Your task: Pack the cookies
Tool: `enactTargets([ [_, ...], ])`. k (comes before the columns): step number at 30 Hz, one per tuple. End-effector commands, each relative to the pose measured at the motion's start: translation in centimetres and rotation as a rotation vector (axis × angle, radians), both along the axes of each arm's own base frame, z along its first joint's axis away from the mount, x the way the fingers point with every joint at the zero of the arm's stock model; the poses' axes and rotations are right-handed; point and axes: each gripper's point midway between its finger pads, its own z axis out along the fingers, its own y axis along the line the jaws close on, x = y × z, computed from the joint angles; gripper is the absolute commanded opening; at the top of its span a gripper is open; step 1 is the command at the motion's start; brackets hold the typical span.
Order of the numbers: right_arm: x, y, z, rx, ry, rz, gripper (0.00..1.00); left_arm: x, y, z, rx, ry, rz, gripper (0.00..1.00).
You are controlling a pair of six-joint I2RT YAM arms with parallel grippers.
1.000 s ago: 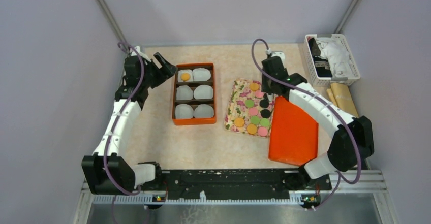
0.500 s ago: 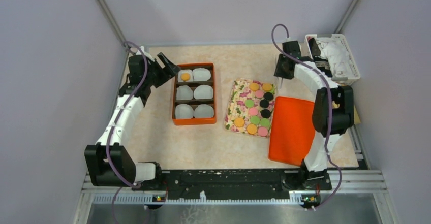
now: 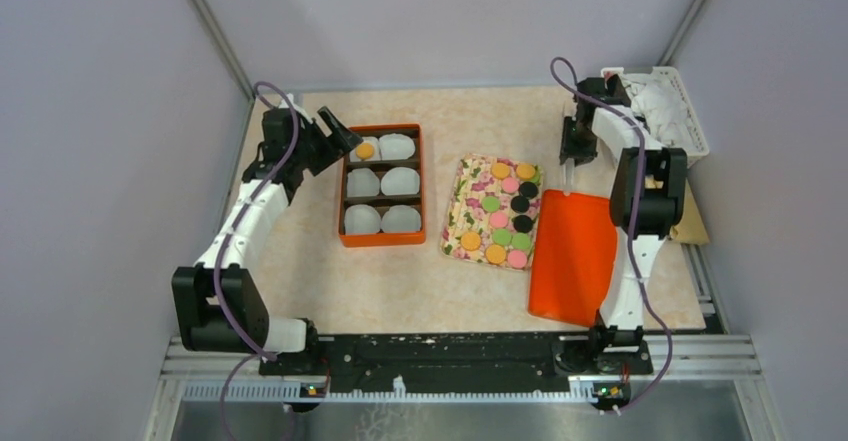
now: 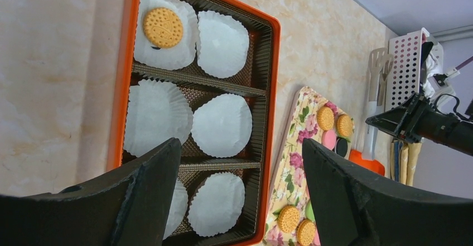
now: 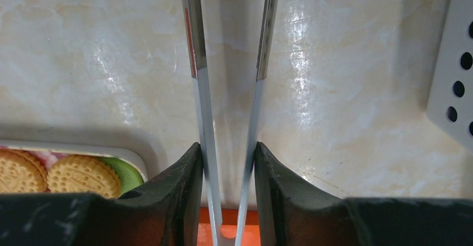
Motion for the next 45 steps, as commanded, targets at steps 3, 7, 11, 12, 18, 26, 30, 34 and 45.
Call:
enactTargets([
  [3, -0.9, -1.0, 0.1, -0.065, 0.091, 0.118, 0.35, 1.3, -0.5, 0.8, -0.003, -0.046, -0.007, 0.85],
  [7, -0.4, -1.9, 0.3, -0.124, 0.092, 0.186, 0.35, 1.4, -0.6, 0.6, -0.002, -0.04, -0.008, 0.85],
  [11, 0.0, -2.9, 0.1, -0.188, 0.102, 0.233, 0.36, 1.4, -0.5, 0.5, 0.001, -0.037, 0.003, 0.85],
  [12, 0.1, -3.0, -0.2, -0.192, 0.115, 0.239, 0.37, 1.4, -0.5, 0.5, -0.001, -0.038, 0.005, 0.85],
  [18, -0.1, -3.5, -1.2, -0.214, 0.143, 0.191, 0.54, 1.3, -0.8, 0.3, -0.002, -0.031, 0.0, 0.85],
  [26, 0.9, -2.6, -0.3, -0.166, 0.06, 0.154, 0.82, 1.2, -0.9, 0.0, -0.001, -0.023, -0.003, 0.85],
  [30, 0.7, -2.3, -1.3, -0.143, 0.084, 0.133, 0.8, 1.2, -0.8, -0.4, 0.003, -0.013, -0.003, 0.85],
  [34, -0.5, -2.2, -2.7, -0.128, 0.122, 0.103, 0.68, 1.2, -0.9, -0.7, 0.002, -0.007, -0.004, 0.85],
  [45, -1.0, -2.8, -1.5, -0.161, 0.098, 0.052, 0.38, 1.2, -1.4, -1.2, -0.017, 0.007, -0.023, 0.85],
])
